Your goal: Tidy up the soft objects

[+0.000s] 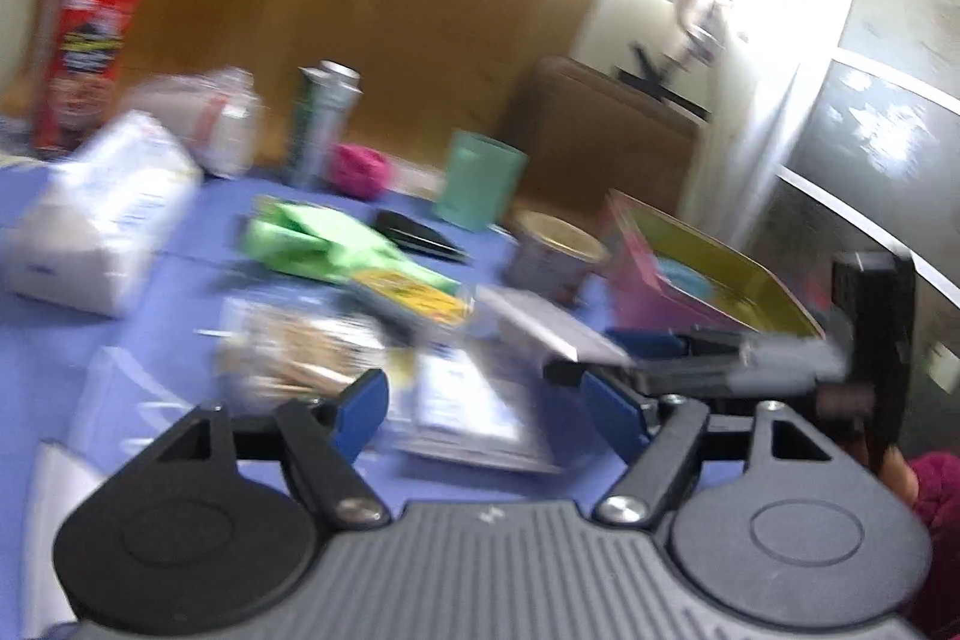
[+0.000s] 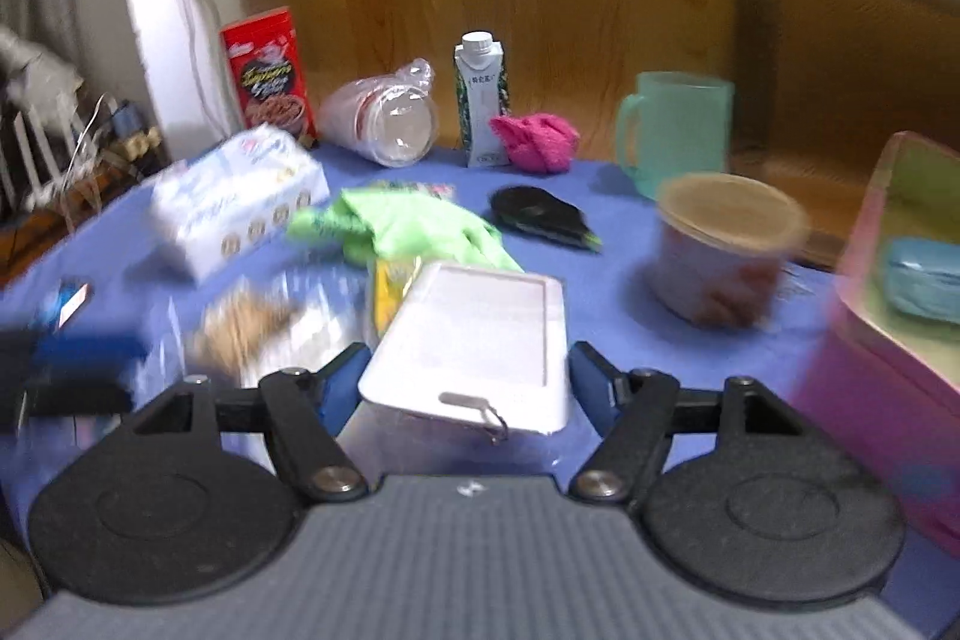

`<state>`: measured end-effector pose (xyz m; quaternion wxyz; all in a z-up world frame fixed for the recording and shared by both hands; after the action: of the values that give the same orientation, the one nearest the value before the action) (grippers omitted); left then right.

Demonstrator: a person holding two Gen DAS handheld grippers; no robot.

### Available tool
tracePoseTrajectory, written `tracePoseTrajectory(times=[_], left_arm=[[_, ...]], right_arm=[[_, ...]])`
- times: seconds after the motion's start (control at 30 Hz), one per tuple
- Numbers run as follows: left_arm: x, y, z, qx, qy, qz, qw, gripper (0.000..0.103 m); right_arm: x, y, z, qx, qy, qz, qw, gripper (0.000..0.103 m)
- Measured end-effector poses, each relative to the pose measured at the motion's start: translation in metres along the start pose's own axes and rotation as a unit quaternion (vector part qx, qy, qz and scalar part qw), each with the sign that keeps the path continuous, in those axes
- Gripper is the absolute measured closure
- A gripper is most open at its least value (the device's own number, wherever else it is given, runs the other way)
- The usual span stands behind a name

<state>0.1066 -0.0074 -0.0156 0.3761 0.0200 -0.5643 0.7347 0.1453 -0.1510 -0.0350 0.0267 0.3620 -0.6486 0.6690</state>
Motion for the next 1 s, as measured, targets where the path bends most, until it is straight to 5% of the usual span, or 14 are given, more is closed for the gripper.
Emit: tracePoseTrajectory(times=[0.2,0.4,0.7,0.73,0.83,1.0], left_arm=[[-0.045,0.017,0.063,-0.03,0.074,-0.081,0.9935,0.029],[-0.082,0.044,0.102,-0.049,0.088,-0.145,0.9842,0.029],[-0.102,0.054,0.109,-0.031,0.083,-0.182,0.9792,0.029],[-0.105,0.055,0.111,-0.026,0.083,-0.186,0.9787,0.03],[-0.114,0.051,0.115,-0.023,0.085,-0.19,0.9779,0.057],[-0.108,0.019,0.144,-0.067,0.095,-0.145,0.9826,0.057]], right_arm=[[0.057,0.063,0.035,-0.019,0.042,-0.009,0.999,0.03],[0.083,0.086,0.047,-0.066,0.047,0.011,0.997,0.022],[0.084,0.088,0.045,-0.054,0.017,0.015,0.998,0.031],[0.085,0.09,0.046,-0.06,0.01,0.019,0.998,0.031],[0.088,0.091,0.048,-0.086,-0.016,0.032,0.996,0.032],[0.096,0.083,0.062,-0.158,-0.053,0.065,0.984,0.032]])
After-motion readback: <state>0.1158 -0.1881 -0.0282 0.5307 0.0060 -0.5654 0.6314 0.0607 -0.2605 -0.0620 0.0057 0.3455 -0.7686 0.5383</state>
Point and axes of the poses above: each gripper's, at about its wrist camera, not at the fingertips, and x roughly against the way its jaws point, z to its right, y to its underside, the point moved 10 cm from there along -x, roughly the way its jaws point
